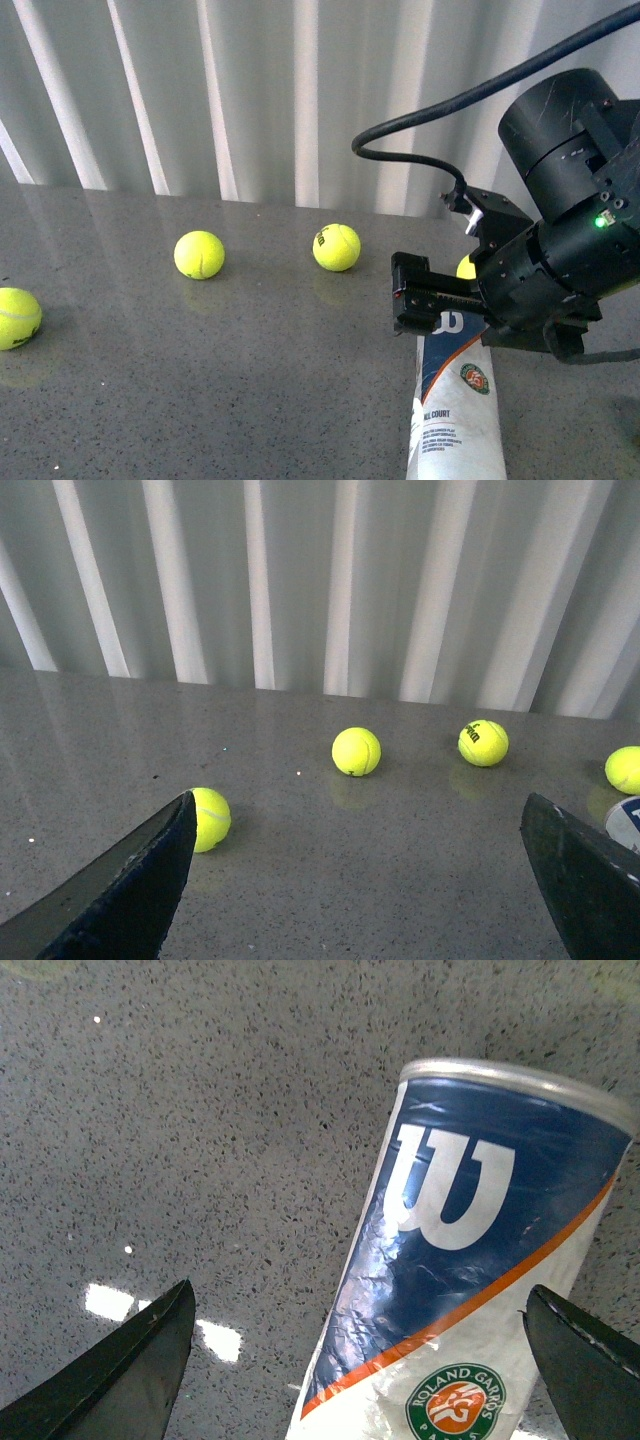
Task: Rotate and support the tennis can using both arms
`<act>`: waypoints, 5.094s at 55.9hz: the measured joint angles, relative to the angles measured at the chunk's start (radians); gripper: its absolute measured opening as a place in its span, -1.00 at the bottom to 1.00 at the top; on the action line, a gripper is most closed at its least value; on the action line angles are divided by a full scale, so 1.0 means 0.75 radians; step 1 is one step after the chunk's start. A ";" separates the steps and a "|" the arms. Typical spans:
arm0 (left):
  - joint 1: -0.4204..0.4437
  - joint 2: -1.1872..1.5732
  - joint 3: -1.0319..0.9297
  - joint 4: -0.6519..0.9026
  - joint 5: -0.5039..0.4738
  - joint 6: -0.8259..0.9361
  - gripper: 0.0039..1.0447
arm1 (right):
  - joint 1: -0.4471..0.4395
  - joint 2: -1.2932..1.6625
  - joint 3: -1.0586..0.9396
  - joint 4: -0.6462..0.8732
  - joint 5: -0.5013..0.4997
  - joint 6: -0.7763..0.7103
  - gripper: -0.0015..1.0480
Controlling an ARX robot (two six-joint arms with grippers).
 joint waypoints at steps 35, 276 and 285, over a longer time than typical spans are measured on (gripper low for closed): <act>0.000 -0.001 0.000 0.000 0.000 0.000 0.87 | -0.018 0.101 -0.083 0.129 0.023 0.031 0.70; 0.000 0.000 0.000 0.000 0.000 0.000 0.87 | 0.299 0.141 -0.310 1.043 0.156 -1.664 0.86; 0.000 -0.001 0.000 0.000 0.000 0.000 0.87 | 0.246 0.035 -0.408 1.060 0.136 -1.646 0.86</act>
